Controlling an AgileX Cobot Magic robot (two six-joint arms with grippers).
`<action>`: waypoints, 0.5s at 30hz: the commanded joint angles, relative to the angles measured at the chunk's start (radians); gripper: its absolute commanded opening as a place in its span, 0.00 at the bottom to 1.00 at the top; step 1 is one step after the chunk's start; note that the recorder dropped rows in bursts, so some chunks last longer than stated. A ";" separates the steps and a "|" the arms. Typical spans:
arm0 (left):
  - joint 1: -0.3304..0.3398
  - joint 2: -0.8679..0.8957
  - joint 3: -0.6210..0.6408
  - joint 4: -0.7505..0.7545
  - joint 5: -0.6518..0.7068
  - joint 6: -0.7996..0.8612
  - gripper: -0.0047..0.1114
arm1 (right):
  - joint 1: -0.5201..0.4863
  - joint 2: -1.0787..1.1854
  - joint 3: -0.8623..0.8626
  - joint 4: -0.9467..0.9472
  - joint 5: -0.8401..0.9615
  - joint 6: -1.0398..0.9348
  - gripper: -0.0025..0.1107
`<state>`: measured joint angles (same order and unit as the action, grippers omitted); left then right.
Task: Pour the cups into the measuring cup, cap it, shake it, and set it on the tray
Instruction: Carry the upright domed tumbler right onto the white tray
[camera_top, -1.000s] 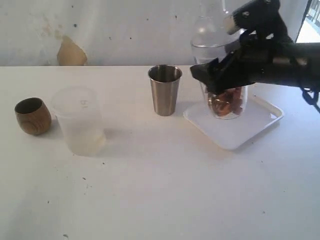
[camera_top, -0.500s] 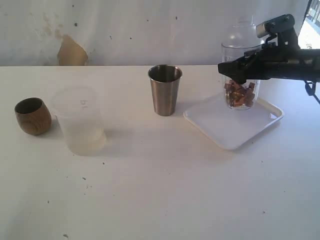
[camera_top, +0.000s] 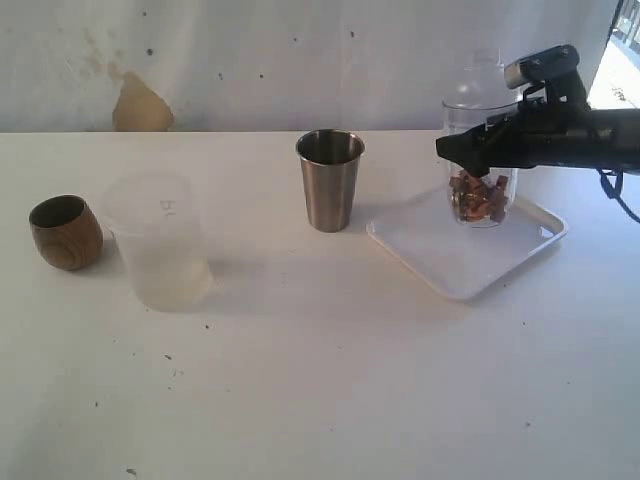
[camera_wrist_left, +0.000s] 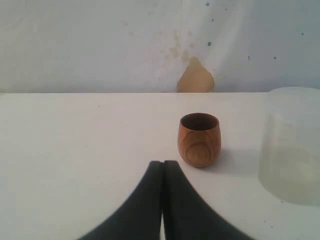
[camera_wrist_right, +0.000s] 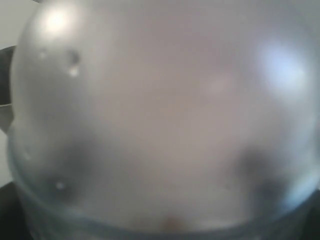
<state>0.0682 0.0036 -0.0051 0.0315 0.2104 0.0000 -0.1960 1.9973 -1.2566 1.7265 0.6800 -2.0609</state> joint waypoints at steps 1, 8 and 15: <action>0.001 -0.004 0.005 -0.001 -0.008 0.000 0.04 | -0.004 -0.011 -0.010 0.018 0.017 0.002 0.02; 0.001 -0.004 0.005 -0.001 -0.008 0.000 0.04 | -0.004 0.006 -0.053 0.018 -0.064 -0.082 0.02; 0.001 -0.004 0.005 -0.001 -0.008 0.000 0.04 | -0.004 0.096 -0.138 0.018 -0.050 -0.054 0.02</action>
<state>0.0682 0.0036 -0.0051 0.0315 0.2104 0.0000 -0.1975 2.0610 -1.3778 1.7284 0.6090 -2.1181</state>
